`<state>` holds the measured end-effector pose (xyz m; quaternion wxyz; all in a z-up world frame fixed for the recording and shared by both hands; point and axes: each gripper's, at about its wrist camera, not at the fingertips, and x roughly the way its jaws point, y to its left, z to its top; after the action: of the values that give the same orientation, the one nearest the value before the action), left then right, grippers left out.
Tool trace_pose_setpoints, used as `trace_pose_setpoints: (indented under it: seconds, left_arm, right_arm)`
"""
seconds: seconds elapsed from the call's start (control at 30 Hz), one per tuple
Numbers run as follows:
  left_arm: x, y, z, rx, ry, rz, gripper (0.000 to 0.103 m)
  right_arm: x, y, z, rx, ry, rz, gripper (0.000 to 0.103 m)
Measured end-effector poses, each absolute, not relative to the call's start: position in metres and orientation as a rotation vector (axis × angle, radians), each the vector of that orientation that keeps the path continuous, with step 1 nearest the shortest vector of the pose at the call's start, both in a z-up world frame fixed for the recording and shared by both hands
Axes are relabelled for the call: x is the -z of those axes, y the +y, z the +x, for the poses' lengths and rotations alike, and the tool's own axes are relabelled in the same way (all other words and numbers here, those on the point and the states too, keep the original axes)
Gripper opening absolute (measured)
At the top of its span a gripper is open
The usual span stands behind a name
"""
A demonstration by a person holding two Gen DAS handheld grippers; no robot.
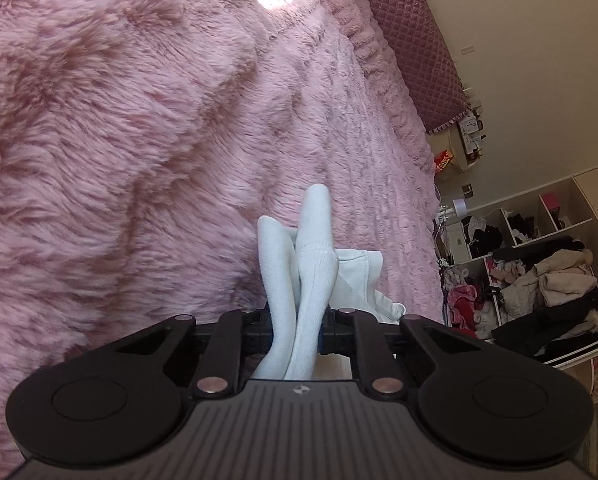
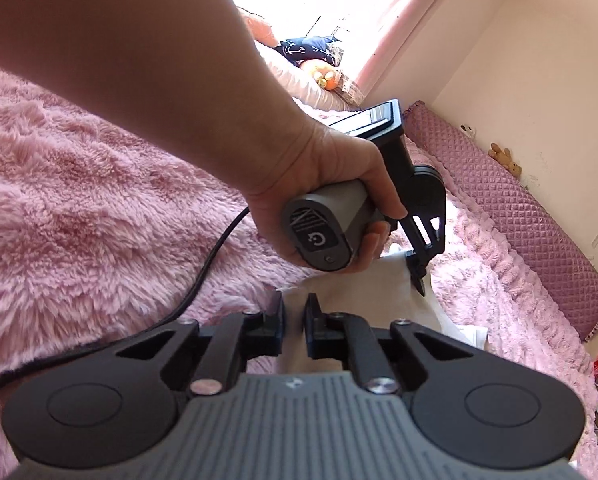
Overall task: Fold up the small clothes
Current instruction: 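Lift the folded sweatshirt with both grippers and flip it over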
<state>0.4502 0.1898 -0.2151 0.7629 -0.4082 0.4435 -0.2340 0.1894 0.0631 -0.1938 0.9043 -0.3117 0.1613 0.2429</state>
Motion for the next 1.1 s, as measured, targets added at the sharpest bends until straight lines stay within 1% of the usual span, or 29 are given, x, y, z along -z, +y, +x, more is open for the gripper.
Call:
trace_pose_setpoints:
  seconds: [0.3,0.6,0.8,0.93,1.1]
  left_arm:
    - [0.176,0.176,0.447,0.533,0.939,-0.856,0.013]
    - [0.134,0.132,0.440,0.538,0.894,-0.818,0.012]
    - [0.118,0.070,0.434,0.615,0.871,-0.836,0.012]
    - [0.110,0.021,0.426,0.656,0.847,-0.781,0.012]
    - [0.111,-0.044,0.416,0.724,0.842,-0.763,0.012]
  right_arm:
    - [0.162,0.028,0.184,-0.441,0.351,-0.485,0.003]
    - [0.134,-0.025,0.173,-0.335,0.313,-0.347,0.003]
    - [0.116,-0.088,0.162,-0.204,0.289,-0.248,0.003]
    - [0.110,-0.137,0.155,-0.111,0.303,-0.168,0.003]
    - [0.111,-0.194,0.145,-0.006,0.295,-0.117,0.003]
